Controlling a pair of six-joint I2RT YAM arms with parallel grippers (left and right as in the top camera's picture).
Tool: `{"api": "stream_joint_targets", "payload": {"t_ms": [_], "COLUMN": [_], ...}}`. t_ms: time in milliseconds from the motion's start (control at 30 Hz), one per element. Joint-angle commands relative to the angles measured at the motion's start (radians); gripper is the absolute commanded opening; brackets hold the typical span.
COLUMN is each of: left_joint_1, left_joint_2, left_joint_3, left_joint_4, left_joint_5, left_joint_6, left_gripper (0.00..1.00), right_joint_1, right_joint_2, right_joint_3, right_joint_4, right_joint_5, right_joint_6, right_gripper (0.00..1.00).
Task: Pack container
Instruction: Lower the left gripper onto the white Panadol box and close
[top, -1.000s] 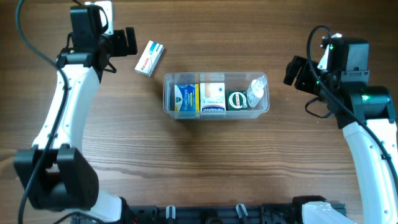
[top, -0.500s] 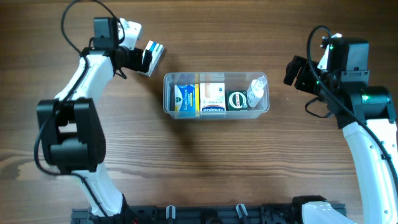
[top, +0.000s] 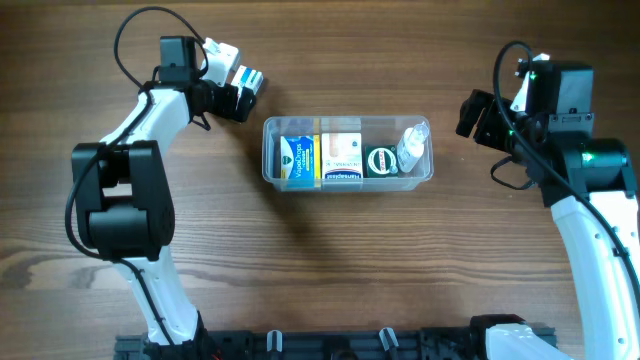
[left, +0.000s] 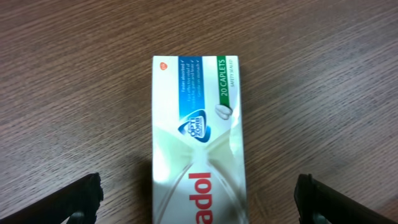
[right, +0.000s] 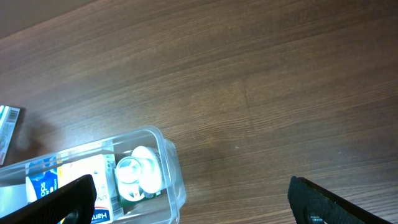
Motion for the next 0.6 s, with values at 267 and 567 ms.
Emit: {"api": "stream_joint_targets", "payload": {"t_ms": [267, 567], "left_joint_1": [-0.014, -0.014], "left_joint_2": [0.018, 0.044], "left_joint_3": [0.003, 0.003], "left_joint_4": [0.006, 0.01], "left_joint_5": [0.029, -0.016], "left_joint_6": [0.011, -0.018], "left_gripper": [0.98, 1.0], "right_joint_1": [-0.001, -0.002], "right_joint_2": [0.002, 0.002], "right_joint_3": [0.01, 0.01], "right_joint_4": [0.0, 0.0], "right_joint_5": [0.005, 0.006], "right_joint_6": [-0.011, -0.011], "right_gripper": [1.0, 0.99]}}
